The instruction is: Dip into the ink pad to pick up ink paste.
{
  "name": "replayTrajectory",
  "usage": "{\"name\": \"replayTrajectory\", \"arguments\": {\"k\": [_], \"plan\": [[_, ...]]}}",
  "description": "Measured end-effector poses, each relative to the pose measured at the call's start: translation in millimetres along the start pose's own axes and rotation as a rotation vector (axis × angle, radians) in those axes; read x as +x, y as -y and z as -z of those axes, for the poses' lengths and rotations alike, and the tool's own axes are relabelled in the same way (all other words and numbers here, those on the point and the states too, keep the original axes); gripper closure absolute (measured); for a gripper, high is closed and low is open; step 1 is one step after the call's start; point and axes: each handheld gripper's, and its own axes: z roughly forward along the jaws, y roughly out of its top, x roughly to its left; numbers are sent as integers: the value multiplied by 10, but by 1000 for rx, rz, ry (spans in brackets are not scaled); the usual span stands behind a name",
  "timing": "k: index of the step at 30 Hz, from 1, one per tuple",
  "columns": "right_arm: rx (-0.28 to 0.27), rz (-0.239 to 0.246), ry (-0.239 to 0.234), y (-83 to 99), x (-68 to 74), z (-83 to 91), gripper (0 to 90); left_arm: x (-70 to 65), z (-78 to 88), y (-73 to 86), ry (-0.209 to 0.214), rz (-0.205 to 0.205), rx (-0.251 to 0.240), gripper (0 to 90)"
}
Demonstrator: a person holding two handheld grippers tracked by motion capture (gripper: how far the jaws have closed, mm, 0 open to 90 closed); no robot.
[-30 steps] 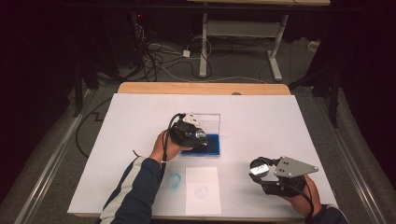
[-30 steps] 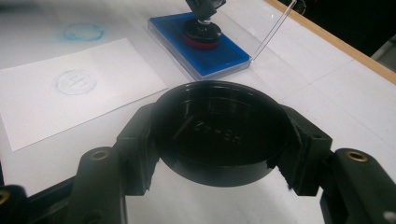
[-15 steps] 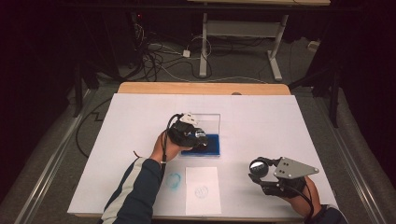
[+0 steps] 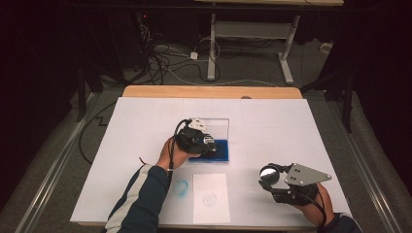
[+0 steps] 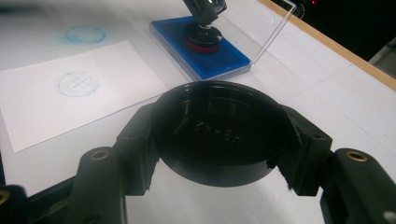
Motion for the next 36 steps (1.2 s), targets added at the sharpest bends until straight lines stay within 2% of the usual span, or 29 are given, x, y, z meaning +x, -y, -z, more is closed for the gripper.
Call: {"name": "replayTrajectory", "arguments": {"k": [14, 17, 32, 36], "plan": [[-4, 7, 6, -6, -4, 13, 390, 18, -5, 14, 11, 10, -14, 543], [-3, 3, 9, 3, -21, 15, 390, 6, -2, 0, 2, 2, -3, 543], [0, 7, 7, 2, -20, 13, 390, -1, -6, 6, -3, 5, -10, 543], [1, 7, 9, 4, -21, 15, 390, -20, 7, -6, -14, -7, 0, 543]]}}
